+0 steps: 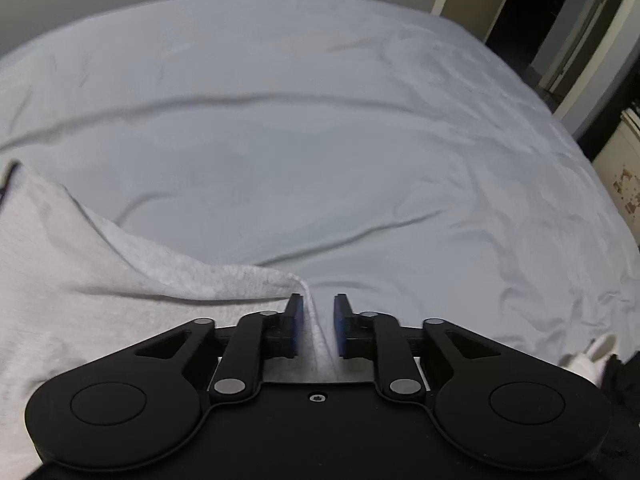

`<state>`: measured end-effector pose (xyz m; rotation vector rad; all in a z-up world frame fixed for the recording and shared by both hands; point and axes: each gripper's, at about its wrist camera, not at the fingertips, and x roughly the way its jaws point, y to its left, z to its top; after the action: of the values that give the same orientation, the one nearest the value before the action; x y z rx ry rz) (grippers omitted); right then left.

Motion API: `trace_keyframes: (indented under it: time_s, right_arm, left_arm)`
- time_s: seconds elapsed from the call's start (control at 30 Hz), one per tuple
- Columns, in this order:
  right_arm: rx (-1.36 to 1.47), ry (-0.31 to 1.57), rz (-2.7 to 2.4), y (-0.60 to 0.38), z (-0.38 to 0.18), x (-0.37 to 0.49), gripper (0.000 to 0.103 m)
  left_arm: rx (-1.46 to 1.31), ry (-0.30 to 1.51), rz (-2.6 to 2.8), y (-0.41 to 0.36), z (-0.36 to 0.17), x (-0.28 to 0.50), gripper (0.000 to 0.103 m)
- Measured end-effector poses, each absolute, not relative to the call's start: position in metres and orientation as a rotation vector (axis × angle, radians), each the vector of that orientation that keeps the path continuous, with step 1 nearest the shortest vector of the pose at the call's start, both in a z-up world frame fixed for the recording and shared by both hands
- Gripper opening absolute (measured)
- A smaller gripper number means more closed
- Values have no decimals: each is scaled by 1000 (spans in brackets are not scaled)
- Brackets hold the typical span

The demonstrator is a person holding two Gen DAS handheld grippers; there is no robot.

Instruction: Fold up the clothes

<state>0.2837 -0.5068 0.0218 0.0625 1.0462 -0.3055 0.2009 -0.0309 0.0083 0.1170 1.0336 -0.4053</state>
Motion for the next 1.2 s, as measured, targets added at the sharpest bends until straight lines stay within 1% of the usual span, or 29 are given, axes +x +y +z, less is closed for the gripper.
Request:
trace_keyframes:
  time_s: [0.13,0.27,0.37,0.47,0.6,0.73,0.83,0.9,1.0,1.2]
  right_arm:
    - [88,1080,-225,-493,59,264,28]
    - [33,1160,-110,-459,89,232,28]
    - [-15,1225,-21,-433,101,207,30]
    - [-89,1289,72,-403,107,173,32]
    - [-164,1340,182,-368,109,133,33]
    - [-274,1355,315,-325,100,91,33]
    - [-389,1355,446,-290,79,62,33]
    - [-435,1353,510,-271,64,47,35]
    - [-476,1351,590,-252,44,34,38]
    - [-600,1319,667,-228,1,24,39]
  left_arm:
    - [168,1055,-458,-23,34,172,45]
    - [221,1139,-512,-21,41,140,45]
    - [331,1193,-558,-28,37,107,45]
    - [457,1190,-611,-38,32,72,45]
    - [638,1111,-660,-59,24,29,45]
    - [777,1020,-686,-77,10,8,45]
    - [891,963,-685,-91,-4,0,45]
    - [940,943,-690,-98,-14,-3,45]
    - [965,936,-697,-101,-25,0,45]
    - [939,936,-721,-98,-37,16,45]
